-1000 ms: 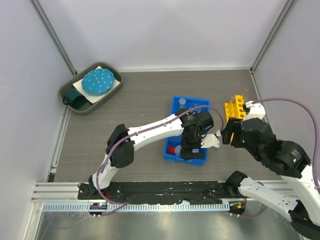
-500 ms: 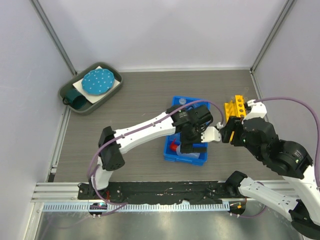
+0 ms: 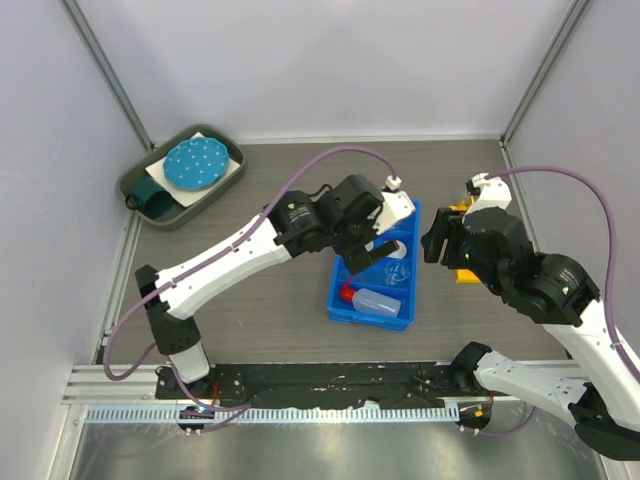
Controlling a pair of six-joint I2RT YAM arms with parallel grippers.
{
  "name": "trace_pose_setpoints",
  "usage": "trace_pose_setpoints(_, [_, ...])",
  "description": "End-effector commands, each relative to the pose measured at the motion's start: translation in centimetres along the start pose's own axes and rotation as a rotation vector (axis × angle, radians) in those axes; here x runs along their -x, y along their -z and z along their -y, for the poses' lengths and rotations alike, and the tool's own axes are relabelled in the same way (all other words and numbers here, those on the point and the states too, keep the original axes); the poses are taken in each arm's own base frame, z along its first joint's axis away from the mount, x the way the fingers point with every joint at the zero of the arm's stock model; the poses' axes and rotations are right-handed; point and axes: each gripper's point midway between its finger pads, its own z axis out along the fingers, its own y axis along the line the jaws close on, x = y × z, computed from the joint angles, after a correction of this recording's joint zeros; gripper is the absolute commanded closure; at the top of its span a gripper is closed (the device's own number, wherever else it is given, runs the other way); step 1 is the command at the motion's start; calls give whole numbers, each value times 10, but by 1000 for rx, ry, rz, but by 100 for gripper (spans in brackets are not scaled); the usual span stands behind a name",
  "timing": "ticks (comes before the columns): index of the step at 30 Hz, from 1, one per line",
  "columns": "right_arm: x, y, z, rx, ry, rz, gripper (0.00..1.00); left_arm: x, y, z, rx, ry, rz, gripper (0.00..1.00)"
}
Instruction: Organize the chemistry lab equipment
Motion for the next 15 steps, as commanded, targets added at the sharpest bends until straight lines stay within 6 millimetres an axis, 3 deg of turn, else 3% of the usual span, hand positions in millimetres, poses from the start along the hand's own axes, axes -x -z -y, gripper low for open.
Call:
trace_pose_setpoints(1, [42, 7, -21, 71, -37, 117, 33, -17, 20, -46, 220, 255, 32, 0])
trace_pose_setpoints(2, [46, 3, -25, 71, -28, 112, 32, -23, 28, -59, 257, 303, 42, 0])
trace_pose_setpoints(5, [51, -9, -36, 72, -12, 99, 30, -52, 29, -76, 304, 412, 2, 0])
trace_pose_setpoints(10, [52, -36, -55, 73, 25, 72, 26, -99, 47, -104, 449, 590, -4, 0])
trace_pose_setpoints(12, [45, -54, -62, 59, 51, 32, 24, -108, 61, -113, 494, 655, 29, 0])
trace_pose_setpoints(13, [42, -61, -64, 45, 61, 16, 22, -123, 59, -119, 526, 702, 13, 0])
trace_pose_setpoints(15, [33, -80, -68, 17, 86, -26, 18, -132, 64, -127, 571, 785, 38, 0])
